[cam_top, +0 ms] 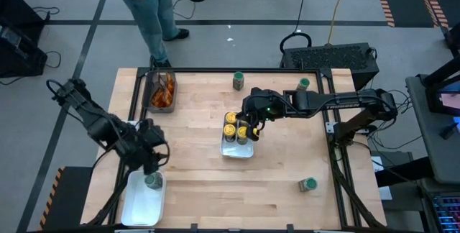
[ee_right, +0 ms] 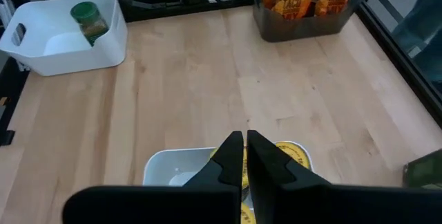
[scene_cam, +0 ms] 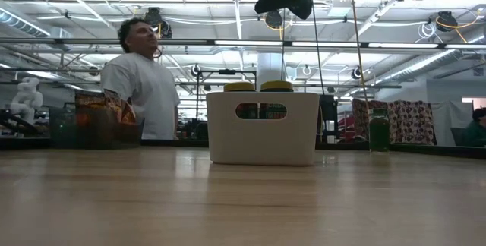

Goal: Sort spices by type
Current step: Put the middle green spice bottle into the bottom white bin

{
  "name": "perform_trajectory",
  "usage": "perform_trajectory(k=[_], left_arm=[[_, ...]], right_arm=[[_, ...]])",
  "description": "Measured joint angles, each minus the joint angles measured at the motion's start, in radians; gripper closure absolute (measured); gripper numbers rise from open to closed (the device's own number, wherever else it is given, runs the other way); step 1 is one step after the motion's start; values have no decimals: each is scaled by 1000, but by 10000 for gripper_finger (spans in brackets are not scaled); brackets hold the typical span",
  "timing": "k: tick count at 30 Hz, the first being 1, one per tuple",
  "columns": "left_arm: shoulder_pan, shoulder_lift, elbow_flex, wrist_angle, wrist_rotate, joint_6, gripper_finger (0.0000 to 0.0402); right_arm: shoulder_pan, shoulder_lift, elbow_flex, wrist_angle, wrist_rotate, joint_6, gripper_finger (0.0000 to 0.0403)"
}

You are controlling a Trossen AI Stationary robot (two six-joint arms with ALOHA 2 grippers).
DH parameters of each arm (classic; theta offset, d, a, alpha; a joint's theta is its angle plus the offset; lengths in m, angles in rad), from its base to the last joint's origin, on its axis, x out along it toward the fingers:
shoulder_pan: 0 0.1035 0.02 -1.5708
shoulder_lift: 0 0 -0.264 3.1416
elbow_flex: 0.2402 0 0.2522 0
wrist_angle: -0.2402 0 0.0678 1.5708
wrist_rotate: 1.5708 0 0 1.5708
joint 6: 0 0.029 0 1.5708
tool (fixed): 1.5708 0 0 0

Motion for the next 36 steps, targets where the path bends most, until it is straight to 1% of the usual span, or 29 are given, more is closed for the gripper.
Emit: perform_trajectory(k=[6,10,14,17,20,22,25,30,33,36], left_arm=[[189,0,0,167,-16,204,159],[324,0,0,280,-18,324,159],[463,10,0,352,-17,410,159],[562,25,0,400,9,466,159],[659,54,0,463,60,517,159],[724,80,0,520,108,559,159],[820,131,0,606,199,637,159],[975,230,0,777,404,803,159],[1067,293,0,898,549,884,159],[1160,355,0,1023,718,914,159]], right_arm=[[-50,0,0,-45,-5,-33,403],[-104,0,0,-123,-5,-62,403],[-175,0,0,-199,-5,-110,403],[-237,0,0,-242,-5,-169,403],[-302,0,0,-250,-5,-215,403],[-341,0,0,-249,-8,-242,403],[-404,0,0,-249,-52,-268,403],[-502,-3,0,-312,-52,-249,403],[-554,-10,0,-357,-4,-167,402],[-603,-12,1,-434,51,-78,390]])
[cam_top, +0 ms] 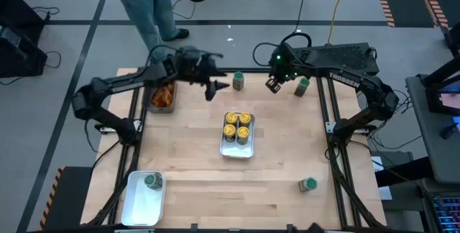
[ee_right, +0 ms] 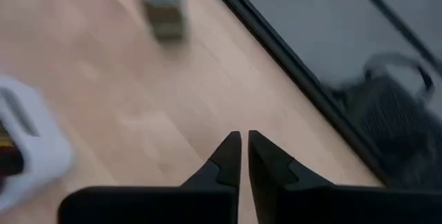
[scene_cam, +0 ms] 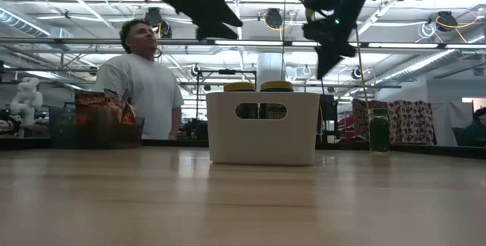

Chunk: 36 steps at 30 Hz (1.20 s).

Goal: Sort spices by type
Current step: Put the middle green spice bottle into the bottom white bin

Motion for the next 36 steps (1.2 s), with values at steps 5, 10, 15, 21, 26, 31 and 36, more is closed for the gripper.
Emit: perform_trajectory(k=[5,10,15,21,26,31,36], left_arm=[[126,89,0,179,246,-31,159],[181,107,0,220,374,-42,159],[190,104,0,223,430,-12,159],[190,103,0,221,469,-11,159],[189,103,0,217,496,-17,159],[184,103,0,216,503,-41,159],[175,103,0,216,503,-43,159]], right_arm=[[-81,-5,0,-127,26,128,332],[-145,-4,0,-219,28,239,241],[-202,-4,0,-265,30,279,143],[-240,-2,0,-300,111,323,78],[-274,21,0,-291,83,317,70],[-307,54,0,-284,79,291,69],[-349,60,-73,-227,57,289,69]])
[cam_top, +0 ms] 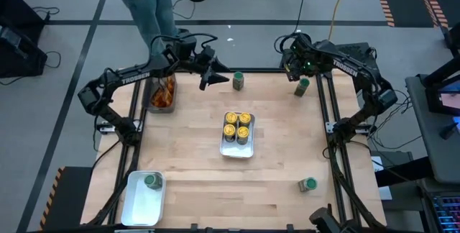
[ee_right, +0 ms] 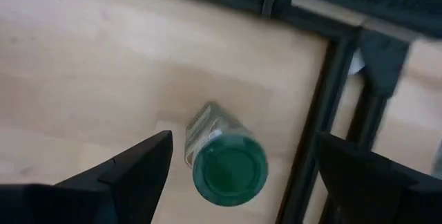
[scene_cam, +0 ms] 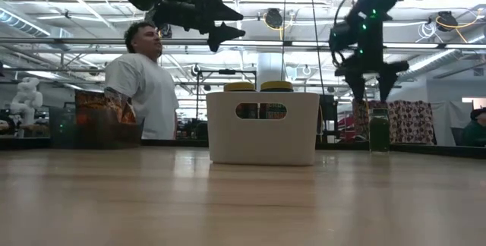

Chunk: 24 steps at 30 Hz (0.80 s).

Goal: Sort spices by type
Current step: Put the middle green spice bottle into the bottom white bin

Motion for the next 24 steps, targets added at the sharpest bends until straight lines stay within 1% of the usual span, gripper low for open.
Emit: perform_trajectory(k=[2,4,11,17,24], left_arm=[[-6,0,0,-3,0,-1,159],[-7,0,0,-6,0,-1,159],[-17,0,0,-4,-9,-2,159],[-18,0,0,-5,-16,-27,159],[-19,0,0,-7,-23,-28,159]], right_arm=[[-18,0,-54,28,-53,-10,69],[-27,0,-102,83,-75,-16,69],[-17,1,-208,202,-83,7,69],[-12,1,-223,235,-79,29,75],[-12,1,-223,219,-79,83,113]])
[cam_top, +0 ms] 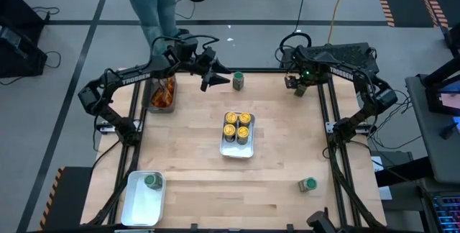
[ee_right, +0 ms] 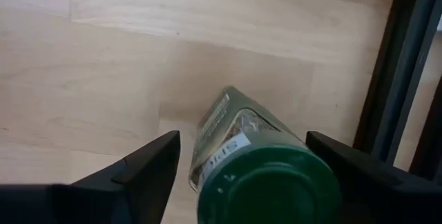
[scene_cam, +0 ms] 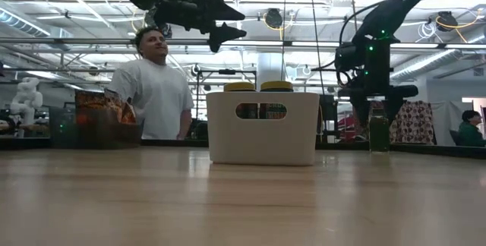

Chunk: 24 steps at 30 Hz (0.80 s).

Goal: Sort spices by type
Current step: Put the middle green spice bottle into the bottom white bin

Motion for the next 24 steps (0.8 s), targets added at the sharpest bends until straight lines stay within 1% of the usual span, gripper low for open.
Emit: perform_trajectory(k=[7,10,19,21,24], left_arm=[[0,0,0,0,0,0,159],[0,0,0,0,-1,0,159],[0,0,0,0,-1,-3,159],[0,0,0,-1,-1,-3,159],[0,0,0,-1,-1,-3,159]], right_arm=[[0,-1,0,-26,-2,7,164],[0,-2,0,-28,-2,7,177],[0,-1,4,-32,-10,-27,178],[0,-1,11,-47,-34,-35,178],[13,0,45,-75,-38,-42,177]])
